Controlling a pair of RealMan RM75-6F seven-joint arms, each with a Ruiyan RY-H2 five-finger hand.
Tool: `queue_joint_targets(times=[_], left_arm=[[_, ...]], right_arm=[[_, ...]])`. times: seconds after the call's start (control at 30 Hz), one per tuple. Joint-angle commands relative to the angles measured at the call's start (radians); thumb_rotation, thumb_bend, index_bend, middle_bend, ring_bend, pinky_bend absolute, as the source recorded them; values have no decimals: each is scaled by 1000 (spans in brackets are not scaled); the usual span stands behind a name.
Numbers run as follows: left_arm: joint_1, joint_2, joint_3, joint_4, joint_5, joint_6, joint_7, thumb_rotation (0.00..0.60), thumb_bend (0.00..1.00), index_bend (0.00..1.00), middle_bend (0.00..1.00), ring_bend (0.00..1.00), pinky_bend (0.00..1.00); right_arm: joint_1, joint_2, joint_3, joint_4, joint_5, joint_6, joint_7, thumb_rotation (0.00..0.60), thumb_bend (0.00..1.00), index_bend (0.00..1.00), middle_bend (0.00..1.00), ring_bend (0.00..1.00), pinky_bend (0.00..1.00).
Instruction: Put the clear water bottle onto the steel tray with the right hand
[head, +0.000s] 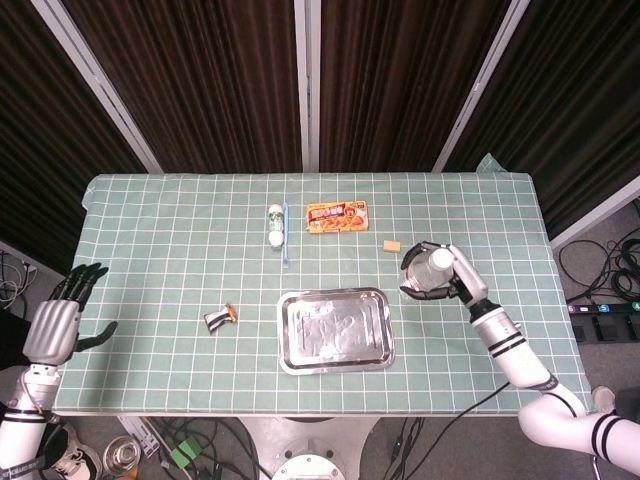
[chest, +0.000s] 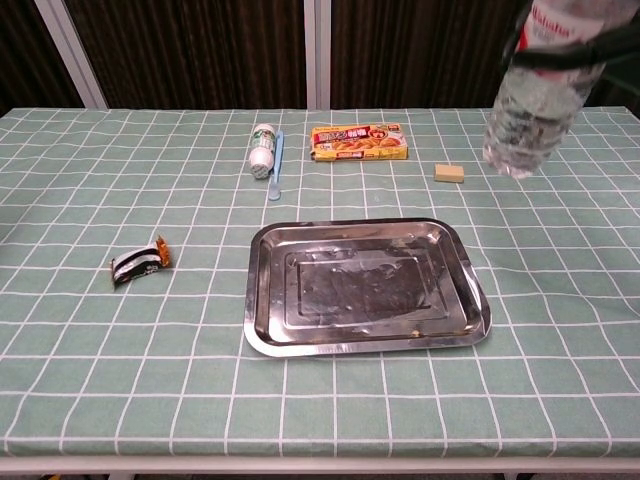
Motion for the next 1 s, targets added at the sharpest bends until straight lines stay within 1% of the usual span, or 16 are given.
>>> queue_joint_targets(times=[0.03,0.1,0.17,0.23,0.27,0.3,0.43,0.53,0.6,0.63,0.7,0.73,0.8,0.83,0.9,1.0], left_arm=[[0,-2,1,-1,-1,-1,0,600,271,163,181,87,188],[2,-2,2,0,-2,0,-1,600,271,164,180,87,189],[5,1,4,-1,-1,3,-2,600,271,163,180,87,189],[7,4,4,-3,1,7,0,600,271,164,180,87,189],[8,6,4,-4,1,9,1,600,271,164,180,87,189],[8,7,4,-5,0,9,2,600,271,164,180,87,189],[6,11,1,-18,3,13,13,600,271,163,180,87,188],[3,11,-2,-24,0,9,17,600,271,163,180,87,188],[2,9,-3,-23,-1,8,16,600,271,163,180,87,189],[2,8,-2,-21,-2,8,15,600,271,163,180,87,189],[4,7,1,-17,-3,4,12,600,271,163,180,87,188],[4,6,3,-14,-2,3,11,600,271,164,180,87,189],[5,4,5,-11,-2,1,9,600,271,163,180,87,188],[6,3,6,-7,-3,1,8,600,271,163,180,87,189],[7,1,6,-2,-5,0,6,600,272,163,180,87,188],[3,-3,4,2,-6,-4,4,600,272,164,180,87,189]], right_arm=[[-32,58,20,-85,43,61,-114,600,101,742,570,364,414],[-43,26,-25,-27,109,-10,-114,600,101,742,570,365,416],[-39,-27,-65,79,200,-133,-85,600,102,742,570,363,416],[-28,-72,-75,147,221,-186,-84,600,115,743,570,359,415],[-24,-79,-68,145,201,-175,-81,600,118,743,570,359,415],[-20,-78,-55,128,172,-153,-76,600,120,744,570,359,415],[5,3,54,-71,21,4,-60,600,120,750,570,361,415],[-11,52,100,-172,-32,112,-100,600,118,752,571,364,417],[-35,54,78,-176,-13,123,-118,600,118,752,572,364,418],[-49,41,45,-146,24,96,-123,600,118,752,572,364,419],[-59,6,-11,-63,118,-3,-91,600,118,751,572,364,418],[-60,-28,-44,16,185,-86,-63,600,121,751,571,363,418],[-62,-89,-86,136,247,-183,-48,600,129,751,571,361,418],[-66,-118,-106,187,248,-213,-42,600,132,750,571,360,417],[-73,-134,-115,212,207,-204,-30,600,133,750,571,360,417],[-86,-101,-89,168,122,-120,3,600,133,750,571,360,417]])
